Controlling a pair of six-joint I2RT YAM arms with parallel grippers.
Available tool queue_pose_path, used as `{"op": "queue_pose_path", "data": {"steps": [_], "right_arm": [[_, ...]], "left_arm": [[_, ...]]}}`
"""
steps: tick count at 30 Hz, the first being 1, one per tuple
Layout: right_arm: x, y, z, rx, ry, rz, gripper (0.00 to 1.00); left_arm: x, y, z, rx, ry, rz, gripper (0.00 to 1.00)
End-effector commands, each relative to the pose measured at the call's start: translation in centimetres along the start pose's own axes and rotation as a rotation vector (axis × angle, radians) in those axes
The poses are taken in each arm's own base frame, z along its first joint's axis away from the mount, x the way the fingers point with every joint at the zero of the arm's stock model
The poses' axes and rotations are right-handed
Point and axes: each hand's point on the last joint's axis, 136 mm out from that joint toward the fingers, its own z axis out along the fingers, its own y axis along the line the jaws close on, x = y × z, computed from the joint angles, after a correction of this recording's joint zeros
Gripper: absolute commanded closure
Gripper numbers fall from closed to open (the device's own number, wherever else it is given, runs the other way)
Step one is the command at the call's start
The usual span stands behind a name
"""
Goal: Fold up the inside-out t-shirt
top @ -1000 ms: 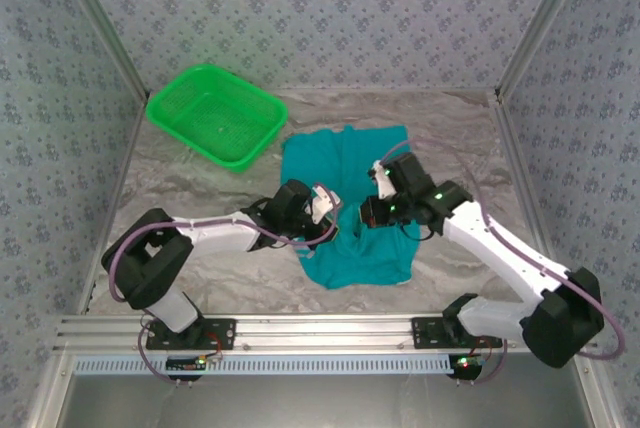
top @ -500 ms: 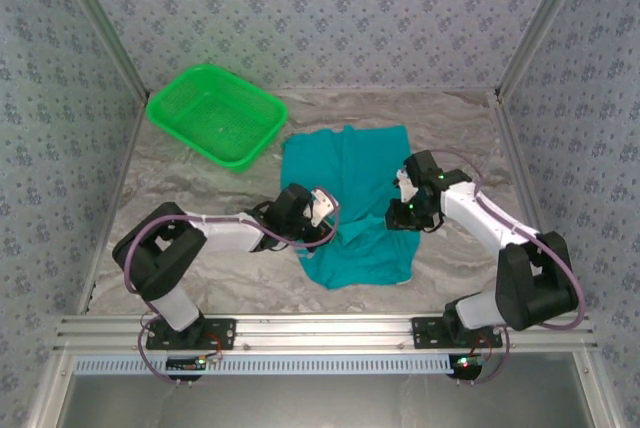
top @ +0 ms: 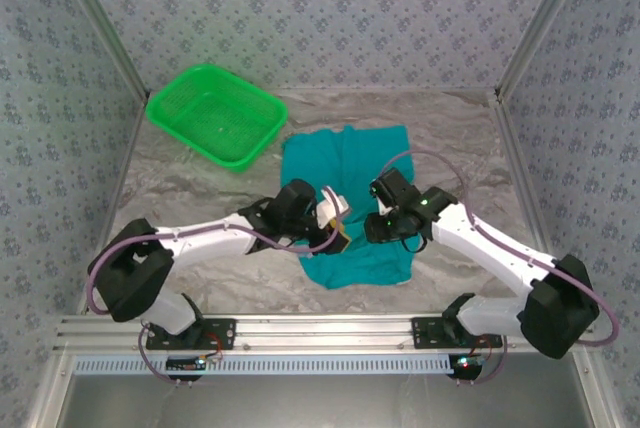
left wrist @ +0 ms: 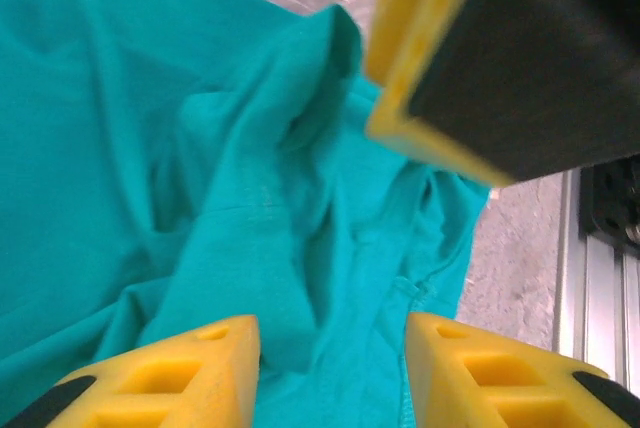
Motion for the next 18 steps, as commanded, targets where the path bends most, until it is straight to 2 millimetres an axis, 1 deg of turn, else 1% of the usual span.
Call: {"op": "queue_pose_path", "data": {"steps": [1, 2, 5, 8, 9, 11, 12, 13, 16, 17, 18], "right_arm": [[0.0, -1.1, 1.7, 0.073, -0.008, 0.1, 0.63], [-0.1, -1.1, 2.2, 0.074, -0.009, 0.102, 0.63], [-0.7, -1.5, 3.2, 0.075, -0.021, 0.095, 0.61], [-1.4, -2.1, 3.5, 0.077, -0.03, 0.082, 0.6], [-2.2, -1.9, 3.5, 0.063, -0.063, 0.074, 0.6], [-2.5, -2.0, 3.6, 0.059, -0.072, 0.063, 0.59], [-2.7, -2.1, 3.7, 0.063, -0.072, 0.061, 0.59], [-2.7, -2.4, 4.0, 0.072, -0.069, 0.059, 0.59], [-2.3, -3.4, 4.8, 0.094, -0.051, 0.08, 0.59], [-2.1, -3.8, 5.1, 0.102, -0.046, 0.091, 0.59], [-2.0, -4.2, 5.2, 0.107, -0.047, 0.105, 0.59]], "left_arm": [[1.2, -0.2, 1.7, -0.001, 0.078, 0.059, 0.56], [1.4, 0.0, 2.2, -0.008, 0.084, 0.063, 0.56], [1.8, 1.7, 3.4, -0.074, 0.102, 0.061, 0.54], [2.0, 3.6, 4.6, -0.141, 0.115, 0.051, 0.52], [1.9, 4.4, 4.8, -0.169, 0.112, 0.035, 0.53], [1.5, 5.7, 4.8, -0.207, 0.097, -0.005, 0.53], [1.1, 6.4, 4.6, -0.23, 0.08, -0.024, 0.55], [0.9, 6.9, 4.4, -0.241, 0.069, -0.037, 0.58], [0.4, 8.0, 3.7, -0.278, 0.045, -0.073, 0.81], [0.3, 8.1, 3.5, -0.274, 0.042, -0.08, 0.86], [0.2, 8.1, 3.2, -0.266, 0.038, -0.084, 0.89]]}}
